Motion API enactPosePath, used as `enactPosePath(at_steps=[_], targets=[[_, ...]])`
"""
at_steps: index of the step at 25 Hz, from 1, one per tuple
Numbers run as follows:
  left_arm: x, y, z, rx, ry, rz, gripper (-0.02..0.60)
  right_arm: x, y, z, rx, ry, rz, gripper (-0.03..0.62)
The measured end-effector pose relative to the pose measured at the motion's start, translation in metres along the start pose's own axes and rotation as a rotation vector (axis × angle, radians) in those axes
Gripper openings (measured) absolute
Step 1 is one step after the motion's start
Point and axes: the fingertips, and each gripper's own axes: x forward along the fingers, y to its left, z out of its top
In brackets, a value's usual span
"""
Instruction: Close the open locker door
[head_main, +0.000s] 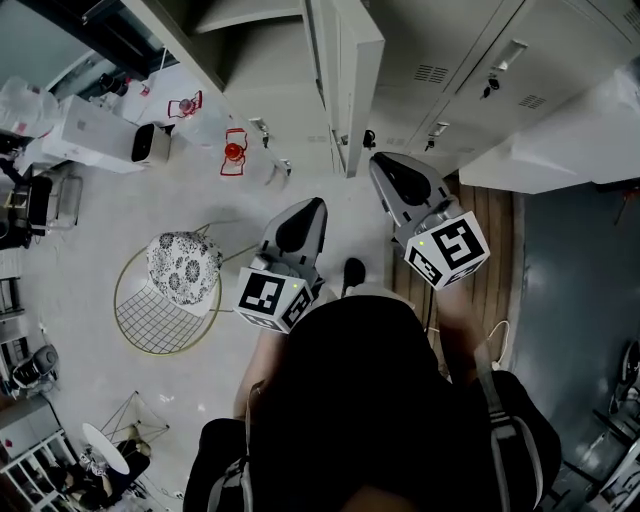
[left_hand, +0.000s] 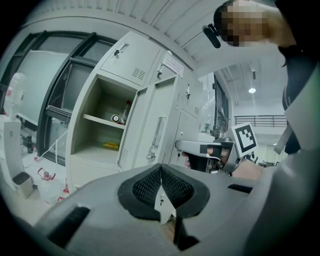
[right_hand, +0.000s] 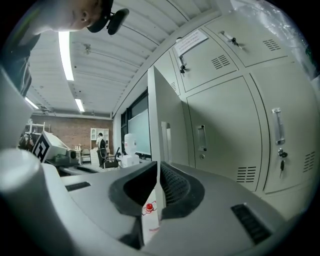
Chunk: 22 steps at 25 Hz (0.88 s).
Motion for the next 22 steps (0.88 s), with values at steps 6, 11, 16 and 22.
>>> enactPosePath(at_steps=[6,11,16,22], targets=[[-0.004,0.002,-0.006,-0.009,0.007,0.025,0.018,0.012,0.0,0.01,-0.009,-0.024,0.018,0.032],[-0.007,0.007,-0.004,-0.012,0.002,0.045,0.018,0.021,-0.002,0.016,-0.026,-0.031,0.024,0.043],[-0.008,0.011,-0.005,-0.014,0.0,0.057,0.018,0.025,0.0,0.015,-0.034,-0.027,0.037,0.043],[-0.008,0.011,-0.006,-0.016,0.0,0.064,0.018,0.027,0.002,0.014,-0.037,-0.02,0.045,0.043]])
